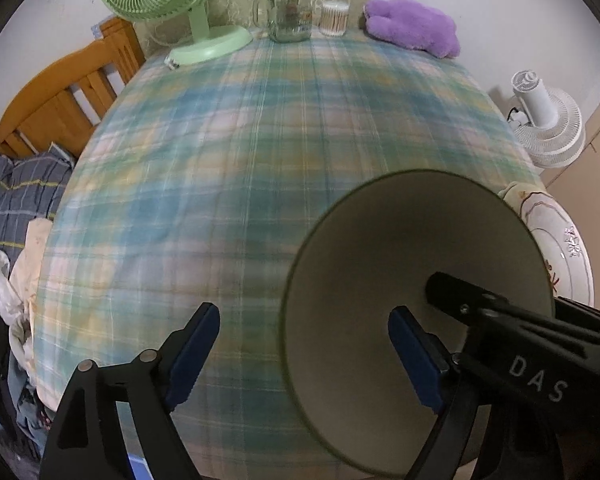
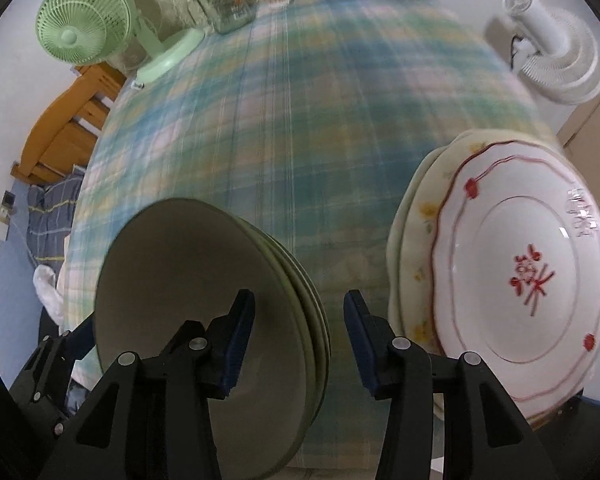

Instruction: Organize plates and bowls

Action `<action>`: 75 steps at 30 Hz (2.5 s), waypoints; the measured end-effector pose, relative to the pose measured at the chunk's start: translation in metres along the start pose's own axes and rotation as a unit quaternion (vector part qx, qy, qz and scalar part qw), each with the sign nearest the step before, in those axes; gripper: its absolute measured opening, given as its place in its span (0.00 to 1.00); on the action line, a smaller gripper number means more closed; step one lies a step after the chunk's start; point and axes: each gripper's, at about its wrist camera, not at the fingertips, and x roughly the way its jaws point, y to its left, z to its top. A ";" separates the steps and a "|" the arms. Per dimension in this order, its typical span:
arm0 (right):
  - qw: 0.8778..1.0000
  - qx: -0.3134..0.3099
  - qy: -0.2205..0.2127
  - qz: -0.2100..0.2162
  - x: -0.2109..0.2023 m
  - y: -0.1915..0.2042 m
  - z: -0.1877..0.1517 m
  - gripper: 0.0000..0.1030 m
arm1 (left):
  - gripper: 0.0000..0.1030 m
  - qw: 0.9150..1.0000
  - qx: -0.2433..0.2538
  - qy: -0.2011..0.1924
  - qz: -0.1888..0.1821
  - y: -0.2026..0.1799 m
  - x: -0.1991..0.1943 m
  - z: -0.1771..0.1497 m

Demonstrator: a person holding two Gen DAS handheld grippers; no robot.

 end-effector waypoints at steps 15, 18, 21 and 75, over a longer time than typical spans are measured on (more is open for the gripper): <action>0.995 -0.035 0.037 0.082 0.018 -0.001 0.008 0.48 | 0.86 0.999 -0.041 0.020 0.019 -0.003 0.012 0.000; 0.995 -0.034 0.040 0.083 0.018 -0.002 0.010 0.48 | 0.86 0.999 -0.039 0.021 0.008 -0.001 0.013 0.001; 0.995 -0.034 0.041 0.080 0.018 -0.001 0.010 0.48 | 0.87 0.999 -0.036 0.019 -0.008 0.002 0.015 0.002; 0.997 0.058 -0.042 -0.004 -0.045 -0.008 -0.005 0.46 | 0.51 0.981 0.054 -0.002 -0.186 -0.019 -0.014 0.020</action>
